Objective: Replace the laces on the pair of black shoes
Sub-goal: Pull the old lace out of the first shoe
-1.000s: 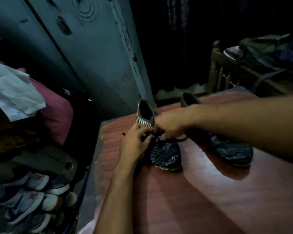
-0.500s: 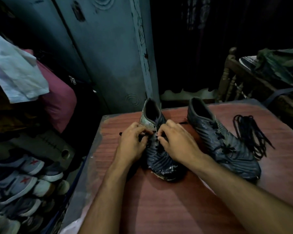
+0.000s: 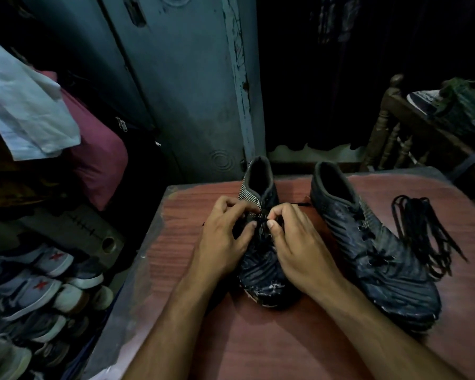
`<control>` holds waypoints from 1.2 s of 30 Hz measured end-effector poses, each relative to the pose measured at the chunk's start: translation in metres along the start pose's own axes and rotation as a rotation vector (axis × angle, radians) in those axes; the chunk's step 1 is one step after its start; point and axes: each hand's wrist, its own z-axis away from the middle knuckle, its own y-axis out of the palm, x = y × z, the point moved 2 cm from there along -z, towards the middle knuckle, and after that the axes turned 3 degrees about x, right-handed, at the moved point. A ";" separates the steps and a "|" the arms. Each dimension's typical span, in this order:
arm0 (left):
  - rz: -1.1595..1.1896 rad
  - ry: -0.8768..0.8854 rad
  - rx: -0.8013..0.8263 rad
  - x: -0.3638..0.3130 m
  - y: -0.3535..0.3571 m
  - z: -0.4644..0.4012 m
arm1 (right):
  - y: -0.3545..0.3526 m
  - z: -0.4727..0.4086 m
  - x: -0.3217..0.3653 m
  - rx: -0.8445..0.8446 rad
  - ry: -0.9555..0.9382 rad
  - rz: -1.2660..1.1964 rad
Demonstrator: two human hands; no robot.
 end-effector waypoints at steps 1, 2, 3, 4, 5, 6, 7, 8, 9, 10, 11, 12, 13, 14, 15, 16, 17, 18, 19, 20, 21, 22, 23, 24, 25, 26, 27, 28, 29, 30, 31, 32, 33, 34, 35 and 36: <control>0.013 0.008 -0.027 0.000 0.001 0.000 | 0.000 0.000 0.000 -0.002 -0.005 -0.011; 0.023 0.010 -0.053 0.000 0.002 -0.001 | 0.000 -0.001 0.000 -0.003 -0.014 -0.017; 0.031 0.004 -0.075 0.000 0.003 -0.002 | -0.001 -0.001 0.000 -0.003 -0.024 -0.021; 0.038 -0.007 -0.088 0.001 0.003 -0.003 | -0.001 -0.001 0.000 -0.002 -0.034 -0.032; 0.044 -0.016 -0.093 0.002 0.003 -0.003 | -0.001 -0.002 0.000 0.001 -0.042 -0.043; 0.044 -0.017 -0.092 0.002 0.004 -0.004 | -0.001 -0.003 0.000 0.005 -0.046 -0.054; 0.038 -0.009 -0.086 0.002 0.004 -0.004 | -0.002 -0.003 0.000 0.011 -0.048 -0.060; 0.032 0.003 -0.077 0.002 0.004 -0.004 | -0.002 -0.004 -0.001 0.014 -0.052 -0.063; 0.034 0.013 -0.063 0.002 0.004 -0.004 | -0.003 -0.005 0.000 0.018 -0.055 -0.063; 0.046 0.021 -0.050 0.002 0.004 -0.004 | -0.003 -0.006 0.000 0.020 -0.058 -0.060; 0.063 0.022 -0.036 0.001 0.004 -0.003 | -0.003 -0.006 0.000 0.019 -0.056 -0.051; 0.082 0.014 -0.023 -0.001 0.004 -0.003 | -0.003 -0.006 0.000 0.018 -0.046 -0.041; 0.103 -0.004 -0.012 -0.003 0.004 -0.002 | -0.003 -0.006 -0.001 0.017 -0.031 -0.038; 0.124 -0.024 -0.010 -0.005 0.004 -0.002 | -0.003 -0.006 -0.001 0.017 -0.017 -0.044; 0.141 -0.036 -0.017 -0.007 0.004 -0.002 | -0.003 -0.006 -0.001 0.015 -0.009 -0.051; 0.152 -0.040 -0.029 -0.008 0.004 -0.001 | -0.002 -0.006 -0.002 0.012 -0.007 -0.056; 0.156 -0.039 -0.038 -0.009 0.004 -0.002 | -0.002 -0.006 -0.002 0.009 -0.008 -0.055; 0.163 -0.040 -0.040 -0.010 0.004 -0.002 | -0.001 -0.006 -0.002 0.005 -0.010 -0.050; 0.177 -0.046 -0.033 -0.010 0.004 -0.002 | -0.001 -0.007 -0.002 0.001 -0.011 -0.044; 0.194 -0.052 -0.016 -0.011 0.004 -0.002 | -0.001 -0.007 -0.002 -0.004 -0.015 -0.037; 0.209 -0.054 0.006 -0.012 0.005 -0.001 | -0.001 -0.006 -0.002 -0.008 -0.022 -0.028; 0.222 -0.051 0.027 -0.012 0.005 -0.001 | 0.000 -0.006 -0.002 -0.010 -0.026 -0.021; 0.232 -0.047 0.044 -0.013 0.006 0.000 | 0.000 -0.006 -0.002 -0.008 -0.026 -0.017; 0.243 -0.047 0.055 -0.013 0.006 0.000 | 0.000 -0.006 -0.003 -0.005 -0.025 -0.016; 0.256 -0.049 0.060 -0.013 0.006 0.000 | 0.000 -0.006 -0.003 -0.006 -0.028 -0.017; 0.267 -0.054 0.062 -0.012 0.006 0.000 | 0.000 -0.007 -0.004 -0.010 -0.032 -0.023; 0.275 -0.059 0.060 -0.012 0.006 0.000 | 0.000 -0.007 -0.004 -0.020 -0.036 -0.036; 0.283 -0.063 0.056 -0.011 0.006 0.000 | 0.000 -0.008 -0.004 -0.033 -0.040 -0.056; 0.294 -0.074 0.050 -0.011 0.006 -0.001 | -0.001 -0.008 -0.004 -0.047 -0.042 -0.078; 0.307 -0.093 0.041 -0.009 0.005 0.000 | -0.001 -0.009 -0.004 -0.060 -0.039 -0.098; 0.308 -0.119 0.027 -0.008 0.005 0.000 | -0.002 -0.009 -0.003 -0.066 -0.033 -0.114; 0.295 -0.140 0.008 -0.005 0.005 -0.001 | -0.002 -0.009 -0.002 -0.066 -0.026 -0.126; 0.274 -0.149 -0.006 -0.003 0.004 0.000 | -0.002 -0.008 0.000 -0.064 -0.024 -0.135; 0.254 -0.146 -0.010 -0.002 0.005 0.000 | -0.002 -0.008 0.001 -0.062 -0.024 -0.139; 0.237 -0.132 -0.009 -0.001 0.005 0.000 | -0.003 -0.007 0.002 -0.061 -0.026 -0.140; 0.220 -0.116 -0.010 -0.002 0.005 0.001 | -0.003 -0.007 0.002 -0.058 -0.026 -0.141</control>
